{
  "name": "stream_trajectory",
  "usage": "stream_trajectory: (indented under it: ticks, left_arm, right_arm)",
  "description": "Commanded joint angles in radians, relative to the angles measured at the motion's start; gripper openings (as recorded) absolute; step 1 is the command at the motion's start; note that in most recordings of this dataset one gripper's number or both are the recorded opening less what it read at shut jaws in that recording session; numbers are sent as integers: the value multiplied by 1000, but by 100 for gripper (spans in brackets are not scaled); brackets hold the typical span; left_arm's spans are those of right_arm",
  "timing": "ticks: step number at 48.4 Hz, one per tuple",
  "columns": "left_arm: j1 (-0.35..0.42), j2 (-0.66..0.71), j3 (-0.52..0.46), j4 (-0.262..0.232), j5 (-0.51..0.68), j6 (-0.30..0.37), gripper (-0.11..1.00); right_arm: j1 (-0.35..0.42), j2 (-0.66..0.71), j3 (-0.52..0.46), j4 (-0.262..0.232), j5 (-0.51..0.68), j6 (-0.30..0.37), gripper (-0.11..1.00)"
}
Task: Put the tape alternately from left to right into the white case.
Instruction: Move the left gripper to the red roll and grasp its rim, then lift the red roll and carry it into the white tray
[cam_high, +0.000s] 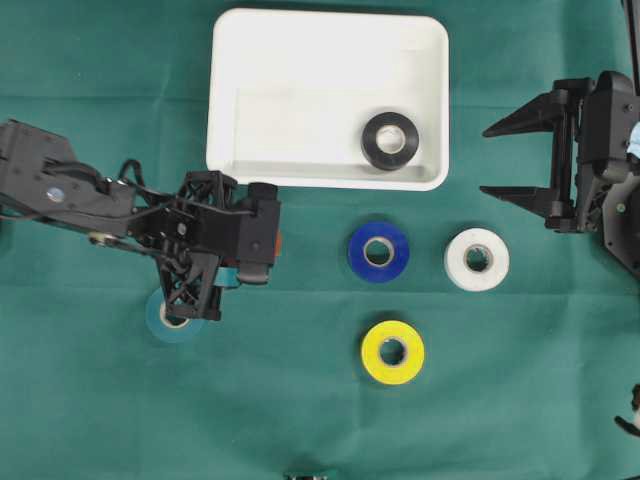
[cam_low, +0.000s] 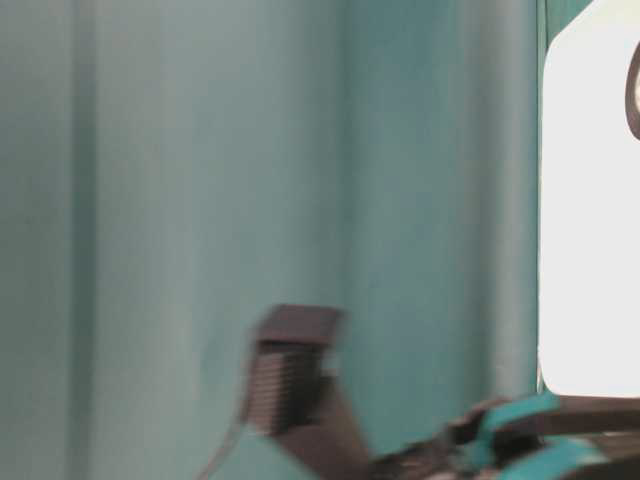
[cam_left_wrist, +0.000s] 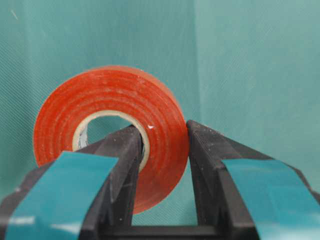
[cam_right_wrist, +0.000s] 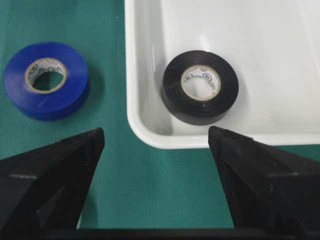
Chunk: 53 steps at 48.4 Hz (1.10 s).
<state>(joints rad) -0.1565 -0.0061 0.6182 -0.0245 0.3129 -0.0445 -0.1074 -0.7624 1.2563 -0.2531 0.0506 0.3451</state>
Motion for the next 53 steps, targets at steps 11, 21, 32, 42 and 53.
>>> stream_trajectory:
  ticks: [11,21,32,42,53]
  left_arm:
    - [21,-78,-38,2,25,5,25]
    - [110,-74,-37,5,26,14,25]
    - [227,-72,-38,5,31,112,25]
    - [305,-58,-34,5,31,156,25]
    - [325,-35,-37,5,31,161,25]
  right_arm:
    - [2,2,-14,-2,-9,0,56]
    - [2,2,-14,-2,-11,0,56]
    - [2,2,-12,-2,-11,2,56]
    - [2,2,-12,0,-11,2,56]
    - [2,3,-12,2,-11,2,56]
